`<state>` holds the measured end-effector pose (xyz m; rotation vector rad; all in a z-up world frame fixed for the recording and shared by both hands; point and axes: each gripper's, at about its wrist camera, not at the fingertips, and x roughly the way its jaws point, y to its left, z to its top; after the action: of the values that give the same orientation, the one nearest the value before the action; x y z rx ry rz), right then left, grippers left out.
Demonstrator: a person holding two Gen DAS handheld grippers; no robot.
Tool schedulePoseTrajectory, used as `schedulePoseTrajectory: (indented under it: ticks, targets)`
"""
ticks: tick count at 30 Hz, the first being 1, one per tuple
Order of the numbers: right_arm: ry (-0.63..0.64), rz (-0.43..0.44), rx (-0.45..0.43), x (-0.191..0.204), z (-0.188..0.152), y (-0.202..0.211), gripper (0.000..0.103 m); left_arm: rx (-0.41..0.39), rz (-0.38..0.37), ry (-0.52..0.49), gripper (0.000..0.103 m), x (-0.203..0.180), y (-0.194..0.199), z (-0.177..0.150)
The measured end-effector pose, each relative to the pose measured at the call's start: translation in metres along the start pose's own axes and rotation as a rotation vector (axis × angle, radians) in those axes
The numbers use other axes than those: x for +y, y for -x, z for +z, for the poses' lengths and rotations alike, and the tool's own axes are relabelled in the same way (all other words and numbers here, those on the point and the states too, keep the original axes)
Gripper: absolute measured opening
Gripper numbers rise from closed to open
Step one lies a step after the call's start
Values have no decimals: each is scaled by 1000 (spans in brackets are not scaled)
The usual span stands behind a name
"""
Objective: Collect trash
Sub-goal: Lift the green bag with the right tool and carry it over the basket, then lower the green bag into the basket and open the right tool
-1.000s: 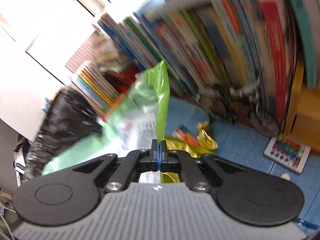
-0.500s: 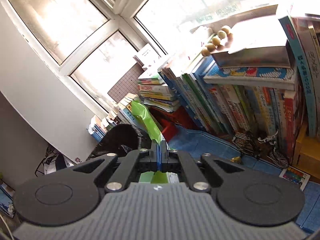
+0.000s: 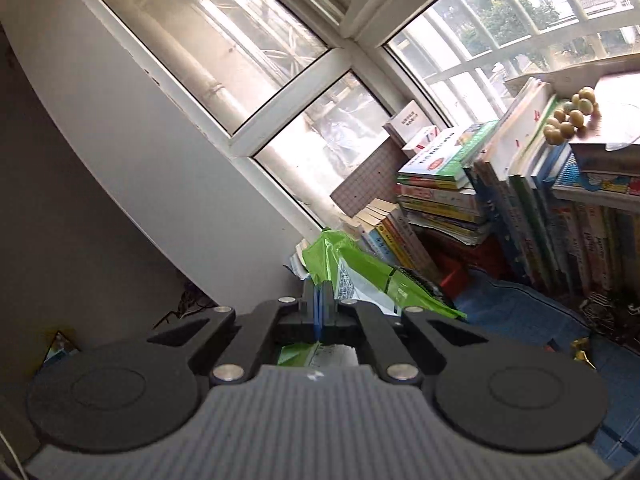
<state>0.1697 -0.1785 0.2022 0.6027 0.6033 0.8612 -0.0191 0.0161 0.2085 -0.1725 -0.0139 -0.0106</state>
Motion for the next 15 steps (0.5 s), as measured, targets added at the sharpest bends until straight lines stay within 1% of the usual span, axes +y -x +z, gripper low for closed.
schedulePoseTrajectory:
  ticks: [4,6,9,12,15]
  targets:
    - [33,33,17,19,-3,-11,3,-14,37,-1,1,12,2,8]
    - [51,13,31,24,-9,-20,3,12,63,1,1,20,-4,6]
    - [26,-6,87,17,-20,-42,3,91,109,28,1,37,-18,-8]
    - [27,-70,143,5,-35,-67,3,160,158,19,1,51,-31,-26]
    - [5,-126,202,-12,-49,-93,3,244,204,12,2,64,-45,-47]
